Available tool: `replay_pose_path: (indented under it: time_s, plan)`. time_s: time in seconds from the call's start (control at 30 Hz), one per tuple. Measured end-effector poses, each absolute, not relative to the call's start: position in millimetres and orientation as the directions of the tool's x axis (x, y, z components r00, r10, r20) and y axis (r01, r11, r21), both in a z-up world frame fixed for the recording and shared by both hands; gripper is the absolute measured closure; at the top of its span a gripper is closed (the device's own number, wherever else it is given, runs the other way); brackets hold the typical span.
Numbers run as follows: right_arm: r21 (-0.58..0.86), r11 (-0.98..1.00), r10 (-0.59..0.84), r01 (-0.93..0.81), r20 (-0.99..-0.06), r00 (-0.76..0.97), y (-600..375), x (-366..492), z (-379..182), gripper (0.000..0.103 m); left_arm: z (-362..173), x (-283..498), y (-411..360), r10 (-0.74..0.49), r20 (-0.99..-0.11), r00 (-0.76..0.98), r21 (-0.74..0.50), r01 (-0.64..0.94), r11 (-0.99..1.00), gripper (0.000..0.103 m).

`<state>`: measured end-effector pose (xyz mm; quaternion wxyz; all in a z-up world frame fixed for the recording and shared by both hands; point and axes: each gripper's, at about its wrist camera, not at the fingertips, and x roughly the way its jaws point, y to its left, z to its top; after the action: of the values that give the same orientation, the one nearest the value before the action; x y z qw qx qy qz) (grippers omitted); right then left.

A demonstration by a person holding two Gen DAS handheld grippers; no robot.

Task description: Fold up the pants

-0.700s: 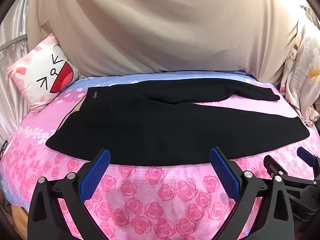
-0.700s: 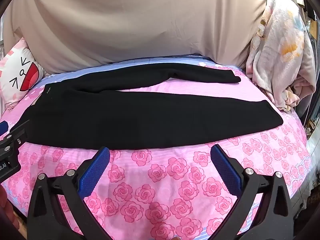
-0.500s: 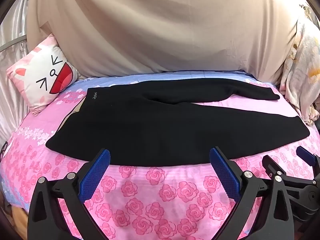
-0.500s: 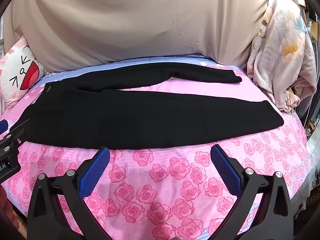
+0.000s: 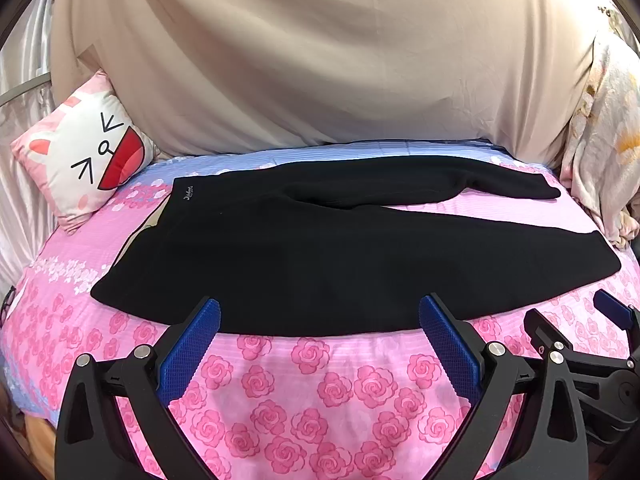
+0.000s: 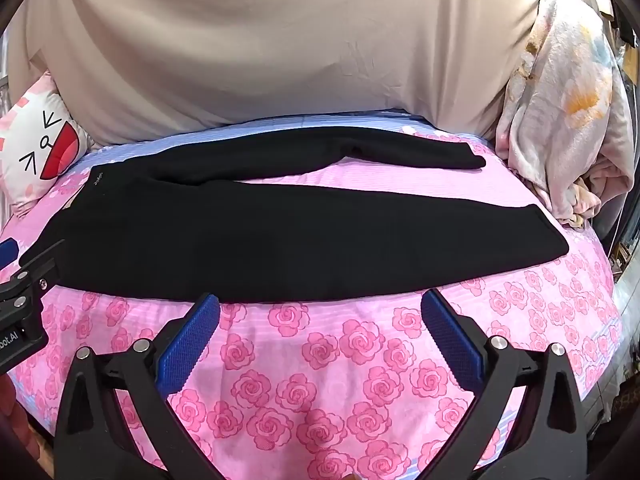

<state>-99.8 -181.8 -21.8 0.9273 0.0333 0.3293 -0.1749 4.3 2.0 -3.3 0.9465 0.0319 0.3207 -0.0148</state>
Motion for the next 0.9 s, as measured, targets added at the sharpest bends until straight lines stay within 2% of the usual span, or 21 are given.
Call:
replay_pose_path:
  time_s: [0.9]
  plan:
    - [-0.054,0.938,-0.301,0.344,-0.621,0.723,-181.9,-96.4,-24.4,0.005,-8.3,13.0,8.5,0.006,-0.617,0.787,0.049,0.031,0.998,0.006]
